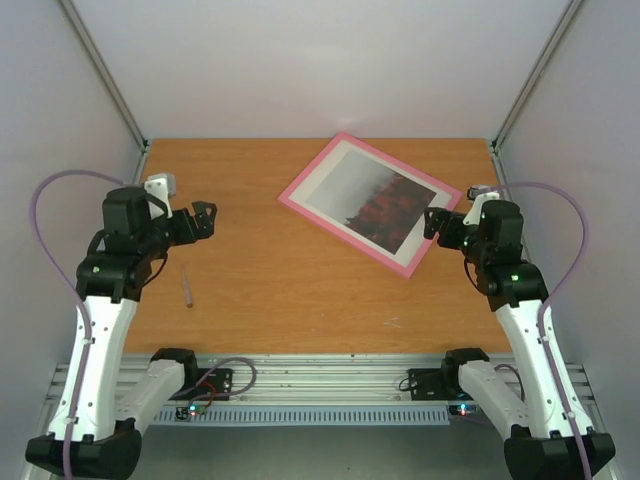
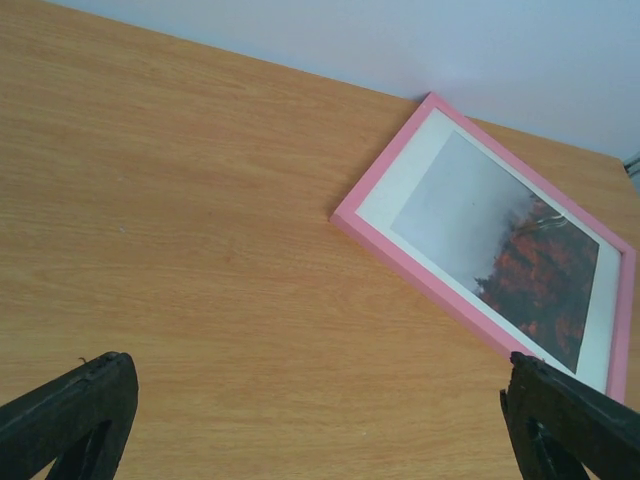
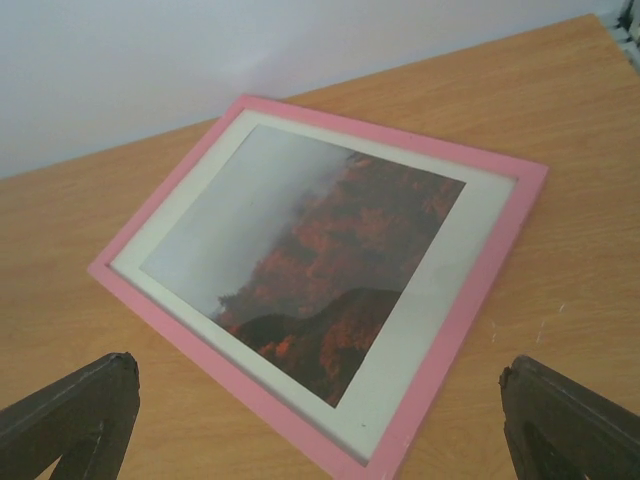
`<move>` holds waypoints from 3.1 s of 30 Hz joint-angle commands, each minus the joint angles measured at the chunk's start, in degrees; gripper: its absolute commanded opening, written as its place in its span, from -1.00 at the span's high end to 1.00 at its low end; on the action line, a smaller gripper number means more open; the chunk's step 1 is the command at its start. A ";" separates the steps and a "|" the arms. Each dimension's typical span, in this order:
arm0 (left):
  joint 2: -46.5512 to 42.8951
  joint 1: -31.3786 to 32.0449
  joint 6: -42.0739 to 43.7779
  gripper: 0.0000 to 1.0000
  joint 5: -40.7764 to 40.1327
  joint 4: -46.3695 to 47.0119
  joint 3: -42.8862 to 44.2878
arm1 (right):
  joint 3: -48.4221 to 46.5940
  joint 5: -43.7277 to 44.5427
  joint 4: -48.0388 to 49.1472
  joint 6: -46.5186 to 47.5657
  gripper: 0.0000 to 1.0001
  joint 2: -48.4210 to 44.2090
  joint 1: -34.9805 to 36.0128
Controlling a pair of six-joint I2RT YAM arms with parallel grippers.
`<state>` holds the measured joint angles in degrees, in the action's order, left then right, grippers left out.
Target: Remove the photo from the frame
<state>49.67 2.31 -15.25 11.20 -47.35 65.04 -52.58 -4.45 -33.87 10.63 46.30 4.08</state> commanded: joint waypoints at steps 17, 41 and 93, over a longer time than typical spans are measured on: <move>13.63 -0.21 -10.81 -0.99 13.91 5.57 -5.36 | -10.95 -3.30 -7.80 7.29 -0.97 28.37 13.33; 25.91 8.33 -21.09 -0.99 19.48 14.42 -14.42 | -21.16 5.61 -9.89 14.68 -0.32 58.51 24.47; 26.82 9.12 -23.84 -0.99 22.92 19.68 -20.64 | -24.29 7.27 -11.90 15.78 0.01 62.94 29.50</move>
<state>75.79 11.29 -38.41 32.47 -30.85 44.77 -75.55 8.10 -43.59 28.47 110.21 32.34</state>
